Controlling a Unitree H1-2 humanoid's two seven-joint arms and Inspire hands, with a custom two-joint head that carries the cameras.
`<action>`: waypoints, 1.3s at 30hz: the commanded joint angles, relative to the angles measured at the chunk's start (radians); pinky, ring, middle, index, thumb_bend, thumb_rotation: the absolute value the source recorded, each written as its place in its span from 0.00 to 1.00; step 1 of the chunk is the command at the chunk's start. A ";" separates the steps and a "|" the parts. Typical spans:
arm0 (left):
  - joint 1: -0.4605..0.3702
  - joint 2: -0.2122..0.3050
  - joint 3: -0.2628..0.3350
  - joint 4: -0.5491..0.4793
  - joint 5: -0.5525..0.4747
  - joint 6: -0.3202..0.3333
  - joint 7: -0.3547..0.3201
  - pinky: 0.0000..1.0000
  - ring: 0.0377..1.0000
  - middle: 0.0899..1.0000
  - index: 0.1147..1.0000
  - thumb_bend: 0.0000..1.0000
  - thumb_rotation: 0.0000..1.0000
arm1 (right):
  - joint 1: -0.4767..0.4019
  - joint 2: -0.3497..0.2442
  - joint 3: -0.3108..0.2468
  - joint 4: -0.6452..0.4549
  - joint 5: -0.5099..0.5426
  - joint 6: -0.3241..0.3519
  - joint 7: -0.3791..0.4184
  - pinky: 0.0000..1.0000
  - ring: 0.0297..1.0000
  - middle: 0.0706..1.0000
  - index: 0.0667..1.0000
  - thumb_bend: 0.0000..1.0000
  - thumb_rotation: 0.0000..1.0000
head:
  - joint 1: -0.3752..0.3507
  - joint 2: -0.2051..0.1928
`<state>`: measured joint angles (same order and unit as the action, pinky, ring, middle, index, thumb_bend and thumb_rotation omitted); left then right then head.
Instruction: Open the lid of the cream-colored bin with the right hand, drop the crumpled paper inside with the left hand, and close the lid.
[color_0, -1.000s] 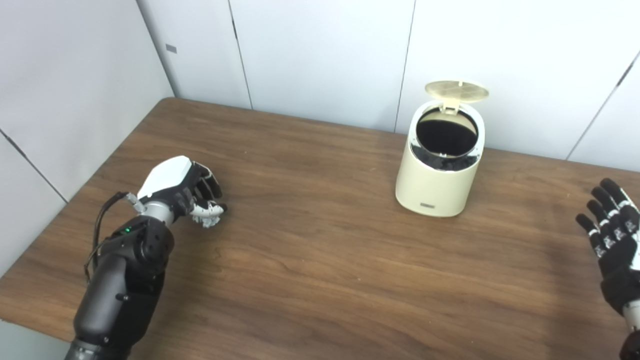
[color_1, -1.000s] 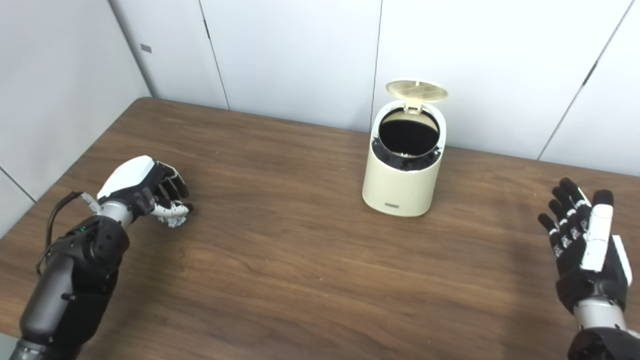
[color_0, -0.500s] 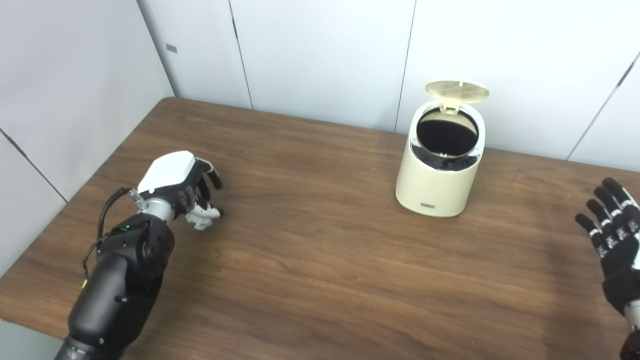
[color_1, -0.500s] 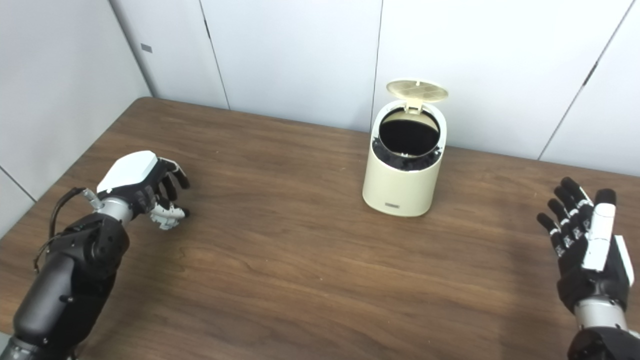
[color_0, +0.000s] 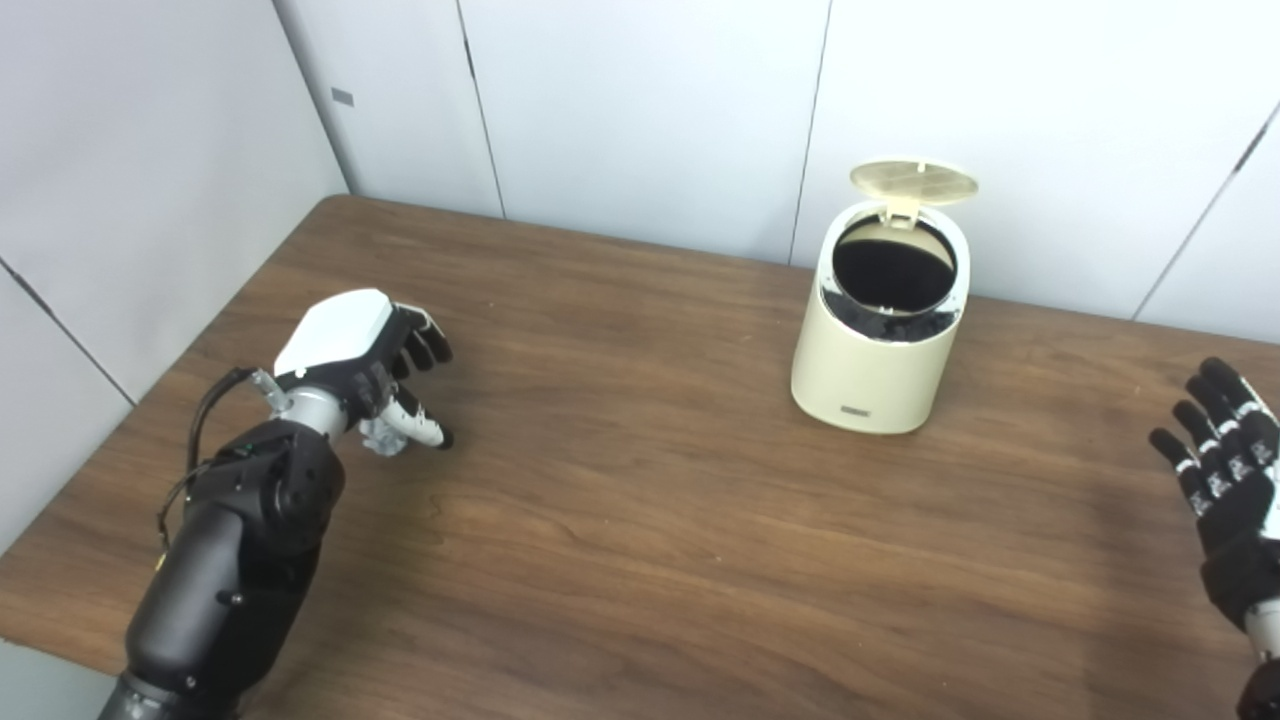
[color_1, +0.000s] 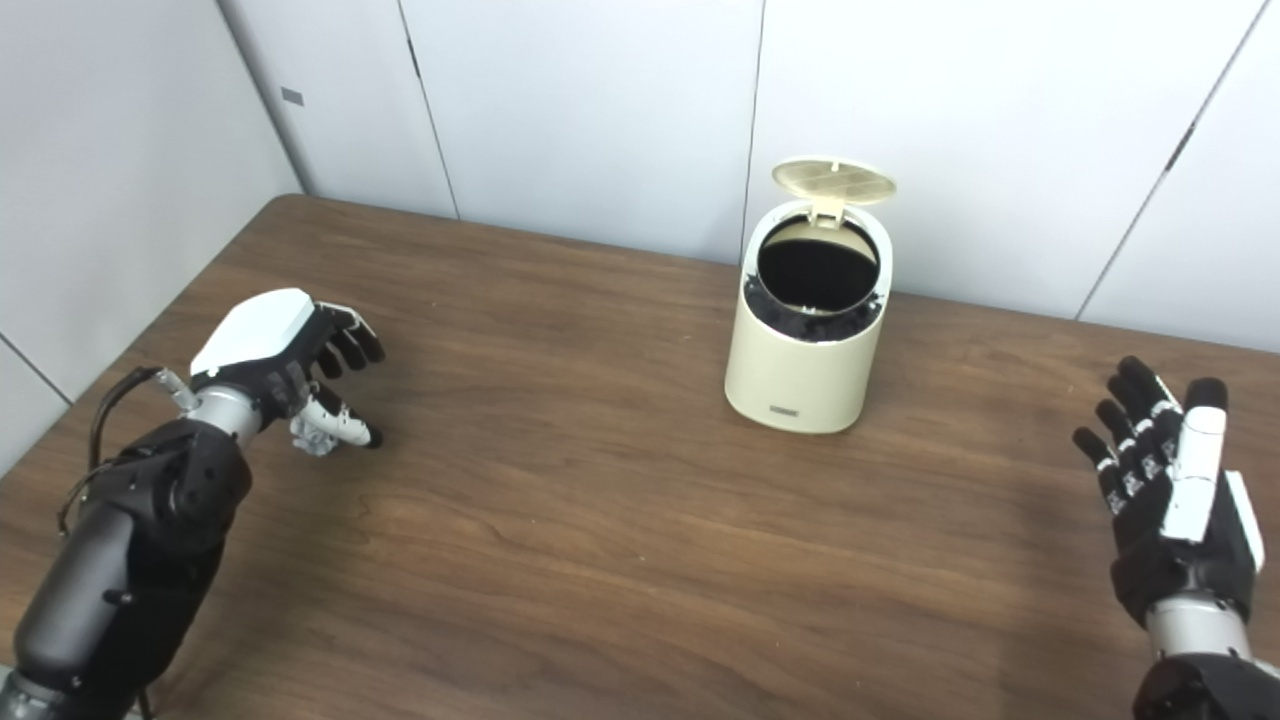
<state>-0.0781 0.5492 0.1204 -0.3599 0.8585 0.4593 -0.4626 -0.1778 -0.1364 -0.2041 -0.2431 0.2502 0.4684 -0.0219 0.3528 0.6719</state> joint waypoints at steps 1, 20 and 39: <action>-0.031 0.026 0.017 -0.037 0.003 0.000 0.029 0.48 0.56 0.58 0.55 0.99 0.00 | -0.031 0.000 -0.006 -0.029 0.010 -0.009 -0.001 0.90 0.95 0.93 0.88 0.61 1.00 | 0.001 0.001; -0.036 0.066 0.018 -0.072 0.148 0.010 -0.225 0.59 0.71 0.71 0.60 0.98 0.06 | -0.032 -0.014 -0.012 0.001 0.005 -0.033 0.012 0.92 0.96 0.94 0.89 0.64 1.00 | 0.009 0.007; -0.017 0.036 0.073 -0.051 0.200 0.009 -0.310 0.63 0.75 0.75 0.63 0.95 0.04 | -0.031 -0.024 -0.019 -0.005 0.015 -0.018 0.016 0.90 0.95 0.93 0.88 0.64 1.00 | 0.023 0.018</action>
<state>-0.0816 0.5598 0.1724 -0.4034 1.0480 0.4638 -0.8026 -0.1783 -0.1454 -0.2159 -0.2219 0.2542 0.4683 -0.0176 0.3743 0.6888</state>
